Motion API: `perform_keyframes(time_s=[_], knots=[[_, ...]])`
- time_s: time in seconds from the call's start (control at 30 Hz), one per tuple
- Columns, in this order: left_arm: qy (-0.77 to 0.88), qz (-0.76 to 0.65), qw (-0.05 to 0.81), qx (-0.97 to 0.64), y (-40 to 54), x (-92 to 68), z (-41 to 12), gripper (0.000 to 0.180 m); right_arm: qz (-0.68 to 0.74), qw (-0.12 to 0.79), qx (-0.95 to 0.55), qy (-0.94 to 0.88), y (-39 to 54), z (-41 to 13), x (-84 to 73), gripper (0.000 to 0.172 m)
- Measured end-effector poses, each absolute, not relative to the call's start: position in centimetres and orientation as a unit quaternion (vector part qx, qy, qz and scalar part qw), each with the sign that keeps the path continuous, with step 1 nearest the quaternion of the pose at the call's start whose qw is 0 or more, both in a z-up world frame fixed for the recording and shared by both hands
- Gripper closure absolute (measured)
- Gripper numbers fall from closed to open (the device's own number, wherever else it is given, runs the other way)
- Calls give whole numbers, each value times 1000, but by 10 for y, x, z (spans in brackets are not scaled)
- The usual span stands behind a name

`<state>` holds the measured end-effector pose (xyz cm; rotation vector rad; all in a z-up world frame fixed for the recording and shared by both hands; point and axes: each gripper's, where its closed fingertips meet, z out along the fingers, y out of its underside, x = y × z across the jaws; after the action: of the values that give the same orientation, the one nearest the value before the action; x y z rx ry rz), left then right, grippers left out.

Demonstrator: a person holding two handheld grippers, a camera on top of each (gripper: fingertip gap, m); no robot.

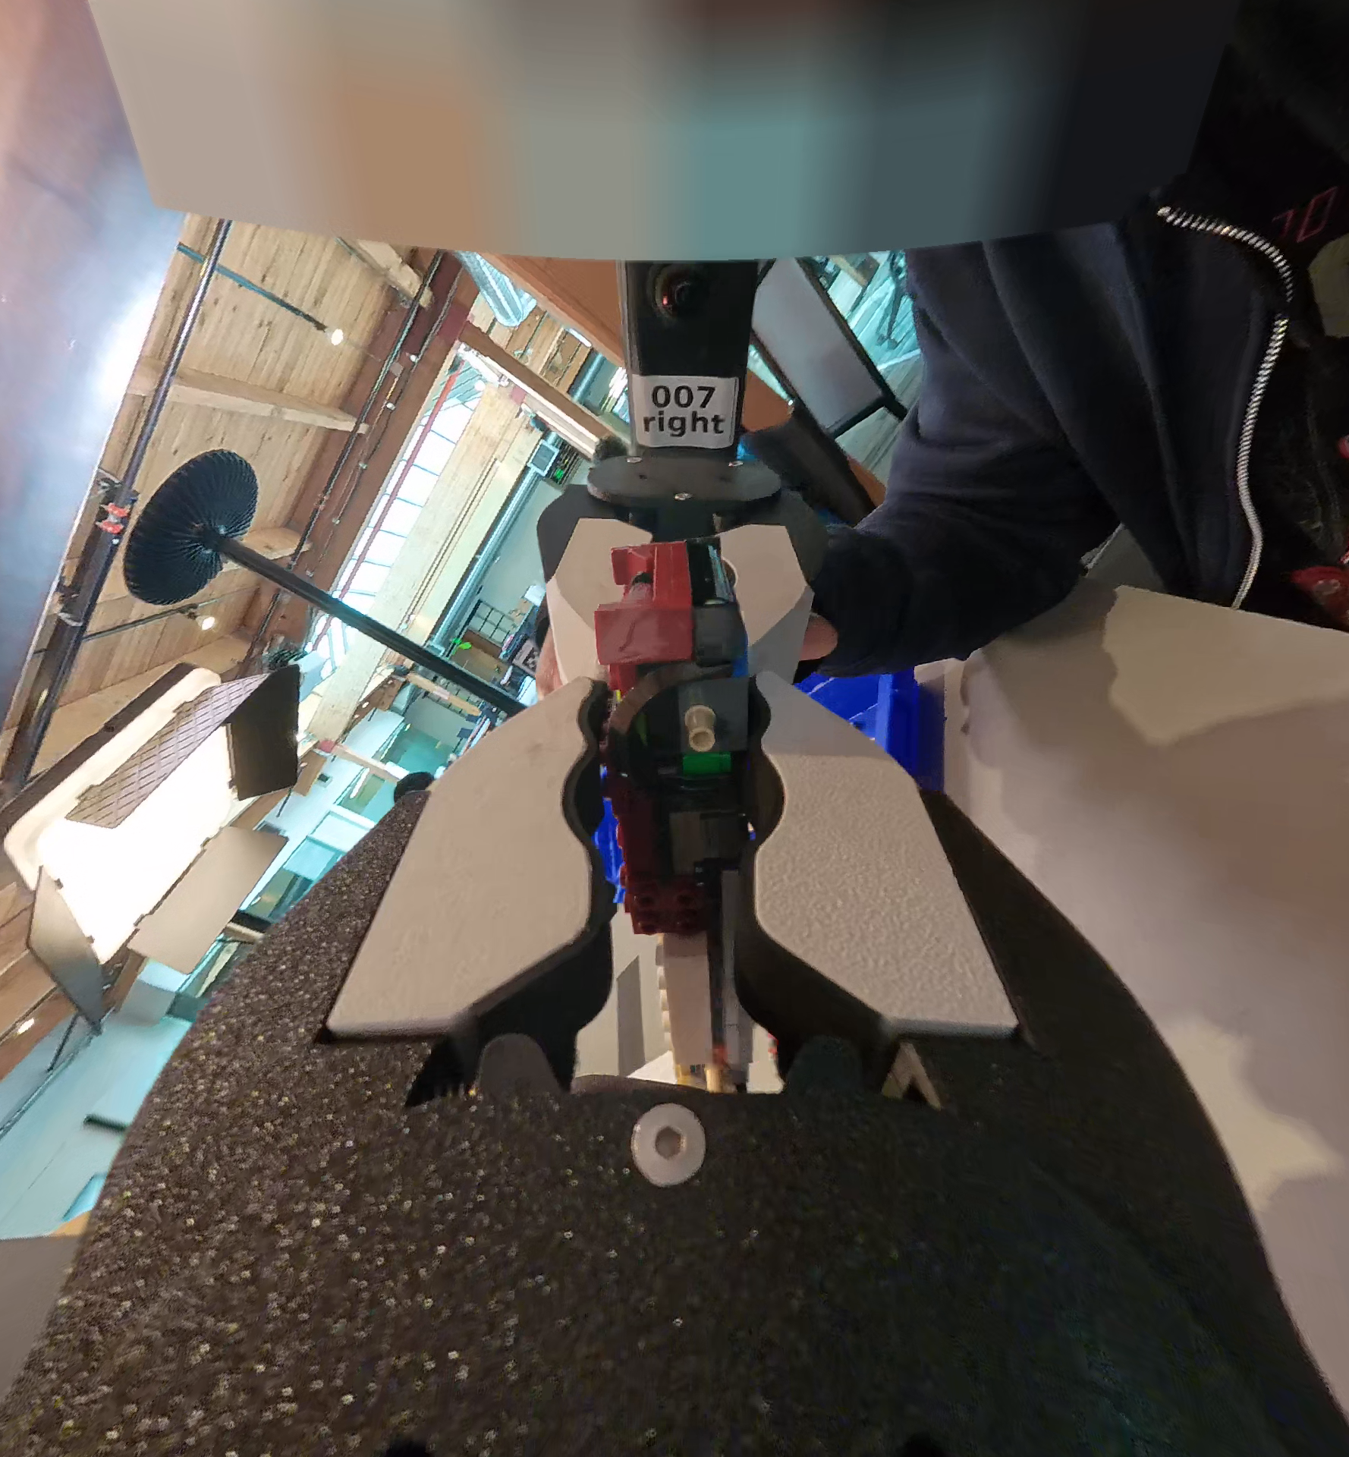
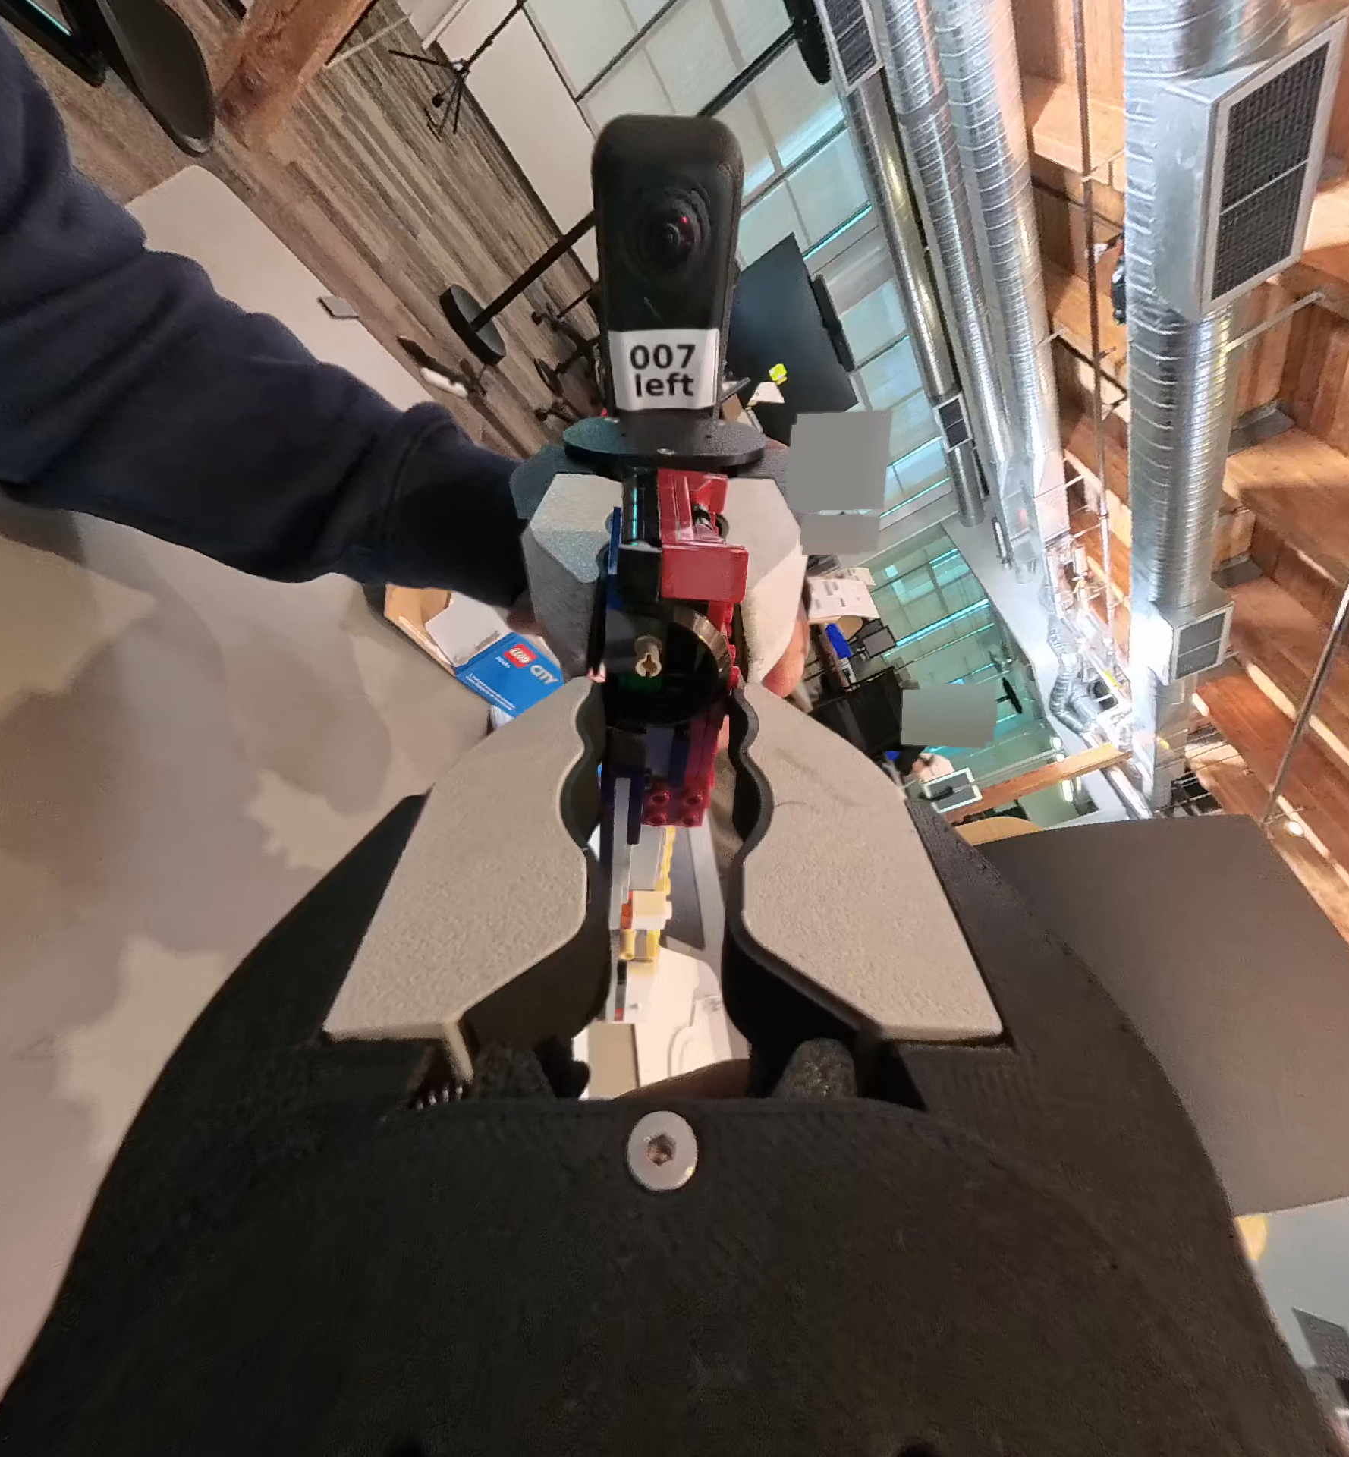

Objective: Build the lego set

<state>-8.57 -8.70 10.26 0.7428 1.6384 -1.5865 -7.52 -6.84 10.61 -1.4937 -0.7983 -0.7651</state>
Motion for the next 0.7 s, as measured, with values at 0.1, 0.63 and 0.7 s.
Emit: perform_keyframes(time_s=[0.1,0.63,0.7], knots=[[642,-604,383,277,-85,-81,104,148,-344,597,-637,-346,-69,108,-73,142],[656,-587,378,287,-84,-83,100,148,-318,608,-634,-358,-70,104,-77,142],[655,-590,374,287,-84,-84,100,148,-312,612,-633,-357,-70,104,-78,142]])
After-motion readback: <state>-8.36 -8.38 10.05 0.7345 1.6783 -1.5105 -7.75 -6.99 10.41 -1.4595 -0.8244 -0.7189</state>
